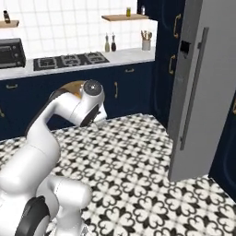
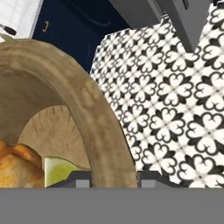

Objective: Pick the chicken drumstick and lemon wedge from their plates and place them in the bowl. Then put the bowl in the fridge.

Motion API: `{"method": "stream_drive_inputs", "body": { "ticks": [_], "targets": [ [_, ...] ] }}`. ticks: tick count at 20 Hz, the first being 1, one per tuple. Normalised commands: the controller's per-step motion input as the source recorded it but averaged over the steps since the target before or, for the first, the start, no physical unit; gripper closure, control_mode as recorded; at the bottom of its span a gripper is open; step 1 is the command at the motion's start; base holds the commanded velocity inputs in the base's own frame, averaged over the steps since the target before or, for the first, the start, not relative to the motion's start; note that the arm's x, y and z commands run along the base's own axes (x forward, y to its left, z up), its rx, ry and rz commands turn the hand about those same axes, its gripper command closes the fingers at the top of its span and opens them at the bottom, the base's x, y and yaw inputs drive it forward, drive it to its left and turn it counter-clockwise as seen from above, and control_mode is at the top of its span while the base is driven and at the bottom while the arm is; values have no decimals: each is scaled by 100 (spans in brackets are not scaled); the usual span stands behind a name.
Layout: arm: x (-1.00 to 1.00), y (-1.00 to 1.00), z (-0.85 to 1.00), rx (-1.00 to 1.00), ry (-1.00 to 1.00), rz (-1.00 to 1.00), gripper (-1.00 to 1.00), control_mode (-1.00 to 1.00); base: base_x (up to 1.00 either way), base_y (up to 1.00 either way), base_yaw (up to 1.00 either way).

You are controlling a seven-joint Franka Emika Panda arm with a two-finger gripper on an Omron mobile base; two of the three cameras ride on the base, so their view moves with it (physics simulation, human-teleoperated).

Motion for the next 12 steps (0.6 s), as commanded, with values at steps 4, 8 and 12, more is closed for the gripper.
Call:
{"method": "stream_drive_inputs", "body": {
  "ticks": [4, 8, 12],
  "targets": [
    [0, 0, 0, 0, 0, 0, 100, 100, 100, 93, -43],
    [0, 0, 0, 0, 0, 0, 100, 100, 100, 98, -44],
    [0, 0, 0, 0, 0, 0, 100, 100, 100, 100, -46]
  ]
}}
